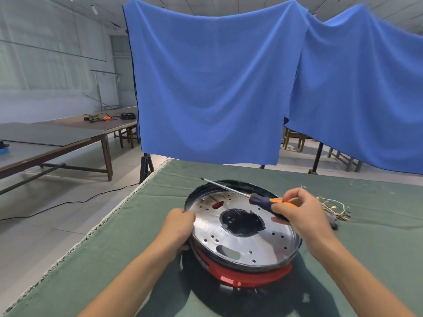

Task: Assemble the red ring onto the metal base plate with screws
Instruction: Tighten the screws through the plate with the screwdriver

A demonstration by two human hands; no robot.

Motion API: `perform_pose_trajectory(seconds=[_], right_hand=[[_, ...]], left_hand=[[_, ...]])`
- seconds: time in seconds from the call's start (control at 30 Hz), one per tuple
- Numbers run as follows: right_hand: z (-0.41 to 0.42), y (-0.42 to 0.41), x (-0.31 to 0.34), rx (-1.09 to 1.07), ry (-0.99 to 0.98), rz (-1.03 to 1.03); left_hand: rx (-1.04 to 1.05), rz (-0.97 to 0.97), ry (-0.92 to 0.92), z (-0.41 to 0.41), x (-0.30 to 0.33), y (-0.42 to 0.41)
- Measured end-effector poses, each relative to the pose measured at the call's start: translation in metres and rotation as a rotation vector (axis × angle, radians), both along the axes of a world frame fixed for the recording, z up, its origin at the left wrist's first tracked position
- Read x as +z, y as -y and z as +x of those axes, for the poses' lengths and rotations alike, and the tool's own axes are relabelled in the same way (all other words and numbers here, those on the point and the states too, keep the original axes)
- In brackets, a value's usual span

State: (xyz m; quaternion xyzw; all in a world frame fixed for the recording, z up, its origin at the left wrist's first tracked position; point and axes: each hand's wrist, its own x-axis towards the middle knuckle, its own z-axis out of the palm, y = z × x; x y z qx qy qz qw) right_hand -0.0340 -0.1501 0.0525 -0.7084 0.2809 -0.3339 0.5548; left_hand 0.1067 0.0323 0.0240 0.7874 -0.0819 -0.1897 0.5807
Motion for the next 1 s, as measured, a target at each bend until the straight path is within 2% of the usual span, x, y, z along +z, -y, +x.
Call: perform_pose_trajectory(seconds=[0.07,0.13,0.2,0.27,0.33,0.47,0.63,0.8,0.83,0.93,1.0], right_hand=[[-0.002,-0.002,-0.010,-0.006,-0.118,-0.206],[-0.005,-0.005,-0.013,0.063,-0.333,-0.431],[-0.006,-0.008,-0.015,0.158,-0.533,-0.552],[-0.007,-0.009,-0.015,0.160,-0.608,-0.615],[-0.011,-0.009,-0.013,0.107,-0.590,-0.663],[-0.022,-0.006,0.003,0.059,-0.589,-0.662],[-0.036,0.007,0.010,0.105,-0.733,-0.562],[-0.036,0.015,-0.002,0.174,-0.726,-0.401],[-0.034,0.015,-0.005,0.173,-0.720,-0.390],[-0.028,0.014,-0.016,0.180,-0.743,-0.407],[-0.023,0.014,-0.018,0.202,-0.745,-0.408]], left_hand=[[-0.043,-0.072,-0.068,-0.009,0.007,0.000],[-0.079,-0.159,-0.169,-0.018,0.010,0.002],[-0.090,-0.244,-0.248,-0.025,0.009,0.003],[-0.086,-0.320,-0.281,-0.028,0.006,0.005],[-0.091,-0.378,-0.256,-0.030,0.005,0.006],[-0.146,-0.445,-0.260,-0.033,0.004,0.012],[-0.263,-0.397,-0.357,-0.049,-0.005,0.019],[-0.327,-0.282,-0.388,-0.059,-0.015,0.022],[-0.331,-0.229,-0.349,-0.057,-0.016,0.024],[-0.353,-0.047,-0.052,-0.042,-0.019,0.026],[-0.332,0.021,0.078,-0.028,-0.021,0.025]])
